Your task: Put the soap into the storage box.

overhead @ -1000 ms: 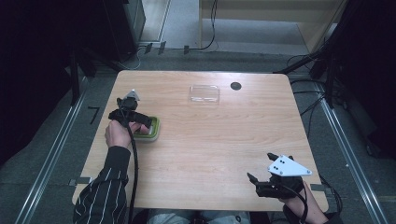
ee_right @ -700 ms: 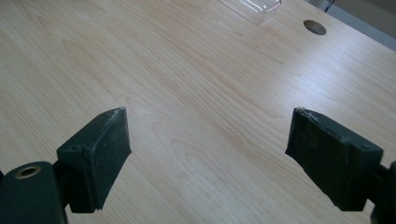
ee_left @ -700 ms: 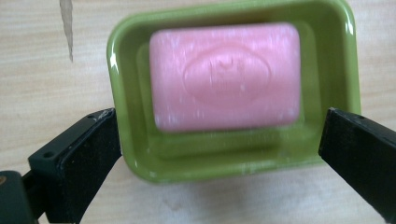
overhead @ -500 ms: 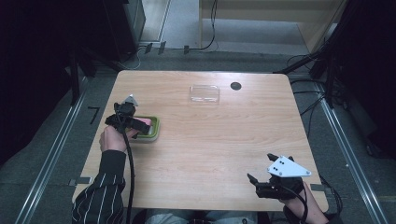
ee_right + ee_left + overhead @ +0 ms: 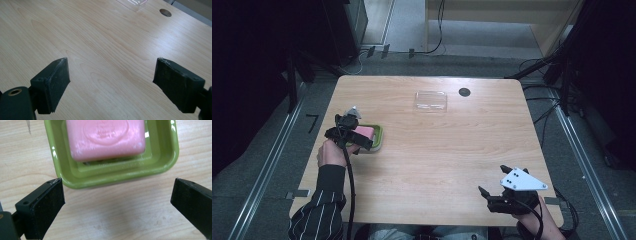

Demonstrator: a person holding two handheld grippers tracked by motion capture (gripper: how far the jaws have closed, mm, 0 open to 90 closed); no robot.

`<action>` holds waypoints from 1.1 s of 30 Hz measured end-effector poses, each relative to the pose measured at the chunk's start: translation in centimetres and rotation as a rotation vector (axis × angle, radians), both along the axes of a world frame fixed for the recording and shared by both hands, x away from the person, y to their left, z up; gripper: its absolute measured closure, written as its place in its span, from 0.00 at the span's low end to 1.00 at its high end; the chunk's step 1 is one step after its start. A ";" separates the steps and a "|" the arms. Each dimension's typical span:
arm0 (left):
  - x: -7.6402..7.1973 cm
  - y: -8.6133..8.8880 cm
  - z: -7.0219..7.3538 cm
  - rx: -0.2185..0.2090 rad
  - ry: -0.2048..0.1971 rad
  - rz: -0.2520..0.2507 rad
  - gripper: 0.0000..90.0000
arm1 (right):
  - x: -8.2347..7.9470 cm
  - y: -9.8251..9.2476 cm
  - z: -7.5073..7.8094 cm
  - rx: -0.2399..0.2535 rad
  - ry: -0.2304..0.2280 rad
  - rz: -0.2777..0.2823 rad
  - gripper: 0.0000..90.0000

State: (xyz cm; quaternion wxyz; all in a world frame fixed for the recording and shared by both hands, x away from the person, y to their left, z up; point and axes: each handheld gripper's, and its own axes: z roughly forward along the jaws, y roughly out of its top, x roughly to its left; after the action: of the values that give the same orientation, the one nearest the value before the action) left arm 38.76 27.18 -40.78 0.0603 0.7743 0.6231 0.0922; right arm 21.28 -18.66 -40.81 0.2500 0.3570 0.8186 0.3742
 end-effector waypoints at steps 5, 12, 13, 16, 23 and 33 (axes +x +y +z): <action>-0.9 -0.5 -0.3 0.014 0.002 -0.016 0.00 | 0.0 0.0 0.0 0.000 0.000 0.001 0.15; -2.1 -0.8 -0.8 0.028 0.017 -0.030 0.00 | 0.0 0.0 0.0 0.001 0.000 -0.001 0.15; -2.5 -1.0 -1.0 0.036 0.030 -0.044 0.00 | 0.0 0.0 0.0 0.002 0.000 -0.002 0.15; -3.1 -1.1 -1.1 0.044 0.029 -0.051 0.00 | -0.1 -0.1 0.0 0.002 -0.001 0.000 0.15; -5.1 -0.9 -2.0 0.058 0.045 -0.070 0.00 | -0.1 -0.1 0.0 0.003 -0.002 -0.001 0.15; -6.5 -0.6 -3.0 0.063 0.082 -0.079 0.00 | -0.1 -0.1 0.0 0.001 -0.003 0.000 0.15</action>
State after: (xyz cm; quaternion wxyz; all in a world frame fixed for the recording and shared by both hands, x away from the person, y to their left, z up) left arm 32.28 26.57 -43.79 0.0136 0.8030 0.5907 0.0775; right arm 21.15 -18.78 -40.78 0.2510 0.3565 0.8180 0.3752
